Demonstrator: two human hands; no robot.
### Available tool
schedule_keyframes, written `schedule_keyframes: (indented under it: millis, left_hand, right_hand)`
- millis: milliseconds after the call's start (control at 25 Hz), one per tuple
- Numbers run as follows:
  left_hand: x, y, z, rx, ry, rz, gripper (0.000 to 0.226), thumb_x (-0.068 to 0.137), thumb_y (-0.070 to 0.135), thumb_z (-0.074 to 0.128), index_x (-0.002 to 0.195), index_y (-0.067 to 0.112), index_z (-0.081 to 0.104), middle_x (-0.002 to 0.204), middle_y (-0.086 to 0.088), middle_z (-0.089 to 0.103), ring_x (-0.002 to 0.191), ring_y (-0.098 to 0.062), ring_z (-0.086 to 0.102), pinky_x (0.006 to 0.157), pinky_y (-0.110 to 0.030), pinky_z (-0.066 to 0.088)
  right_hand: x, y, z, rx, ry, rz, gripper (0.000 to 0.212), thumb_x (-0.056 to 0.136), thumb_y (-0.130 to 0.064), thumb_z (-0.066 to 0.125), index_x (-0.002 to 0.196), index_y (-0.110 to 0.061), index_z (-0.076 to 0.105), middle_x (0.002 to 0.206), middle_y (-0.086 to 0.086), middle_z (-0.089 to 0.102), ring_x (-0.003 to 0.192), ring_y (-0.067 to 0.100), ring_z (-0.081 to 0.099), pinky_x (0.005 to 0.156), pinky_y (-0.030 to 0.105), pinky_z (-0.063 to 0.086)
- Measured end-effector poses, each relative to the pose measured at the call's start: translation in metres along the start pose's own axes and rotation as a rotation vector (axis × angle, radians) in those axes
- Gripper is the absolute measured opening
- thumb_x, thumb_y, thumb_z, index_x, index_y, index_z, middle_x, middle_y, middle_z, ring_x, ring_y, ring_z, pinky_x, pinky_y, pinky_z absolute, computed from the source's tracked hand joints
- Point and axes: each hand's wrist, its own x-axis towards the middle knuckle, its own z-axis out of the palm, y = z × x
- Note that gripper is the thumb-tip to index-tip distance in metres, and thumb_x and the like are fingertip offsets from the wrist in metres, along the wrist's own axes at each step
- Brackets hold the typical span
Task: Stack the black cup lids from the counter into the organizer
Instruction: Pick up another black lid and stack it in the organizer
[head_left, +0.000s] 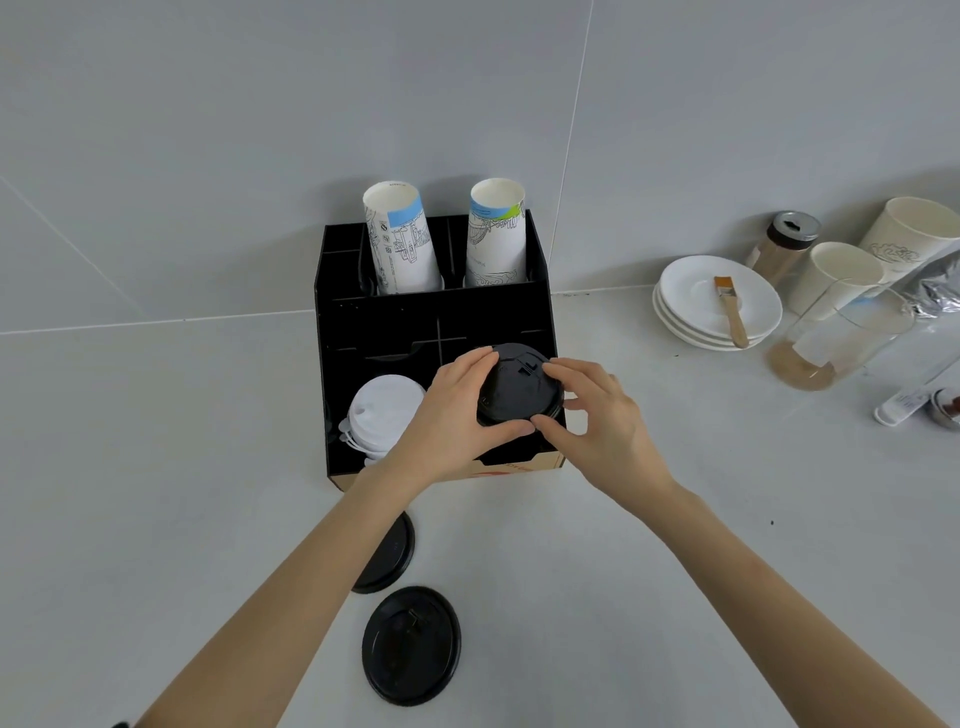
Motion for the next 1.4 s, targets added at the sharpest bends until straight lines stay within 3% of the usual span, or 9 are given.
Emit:
schedule_keyframes:
  millis: [400,680,800,1000,1200,1400]
  left_hand:
    - [0.031,-0.015,-0.002,0.037,-0.161,0.024,0.079,0.078,0.03,0.065,0.138,0.009,0.018,0.151,-0.007,0.018,0.139,-0.022,0.019,0.114,-0.032,0.019]
    - [0.037,-0.023,0.006,0.076,-0.142,0.034,0.075,0.079,0.027,0.065,0.137,0.01,0.021,0.152,-0.006,0.018,0.139,-0.024,0.014,0.114,-0.036,0.016]
    - [0.038,-0.024,0.008,0.131,-0.121,0.033,0.074,0.078,0.029,0.065,0.137,0.014,0.023,0.152,-0.002,0.02,0.136,-0.025,0.016,0.112,-0.044,0.02]
    - [0.038,-0.025,0.01,0.133,-0.106,0.04,0.073,0.078,0.027,0.065,0.137,0.013,0.024,0.148,-0.008,0.023,0.134,-0.027,0.019,0.111,-0.043,0.023]
    - [0.039,-0.026,0.008,0.067,-0.119,0.004,0.075,0.078,0.026,0.065,0.137,0.011,0.022,0.147,-0.009,0.026,0.135,-0.026,0.023,0.111,-0.04,0.025]
    - [0.04,-0.028,0.005,0.095,-0.154,-0.012,0.075,0.079,0.031,0.064,0.137,0.012,0.022,0.15,-0.008,0.025,0.137,-0.025,0.023,0.114,-0.047,0.024]
  right_hand:
    - [0.018,0.012,0.014,-0.026,0.001,0.069,0.048,0.078,-0.015,0.067,0.121,-0.009,0.048,0.123,0.013,0.046,0.116,0.027,0.043,0.091,0.022,0.033]
    - [0.024,0.02,0.021,-0.058,-0.031,0.11,0.051,0.078,-0.015,0.066,0.123,-0.01,0.045,0.124,0.015,0.044,0.117,0.029,0.042,0.093,0.025,0.035]
    - [0.024,0.022,0.023,-0.049,-0.032,0.132,0.05,0.079,-0.015,0.065,0.123,-0.008,0.044,0.125,0.015,0.044,0.115,0.029,0.044,0.096,0.034,0.042]
    - [0.024,0.022,0.022,-0.066,-0.046,0.156,0.05,0.081,-0.019,0.063,0.125,-0.011,0.043,0.126,0.012,0.044,0.114,0.029,0.044,0.095,0.041,0.046]
    - [0.025,0.018,0.024,-0.099,-0.037,0.127,0.049,0.081,-0.017,0.062,0.125,-0.007,0.042,0.134,0.011,0.042,0.123,0.028,0.04,0.1,0.037,0.04]
    - [0.027,0.02,0.024,-0.106,-0.057,0.126,0.048,0.082,-0.017,0.061,0.125,-0.007,0.042,0.136,0.01,0.044,0.124,0.027,0.041,0.103,0.035,0.036]
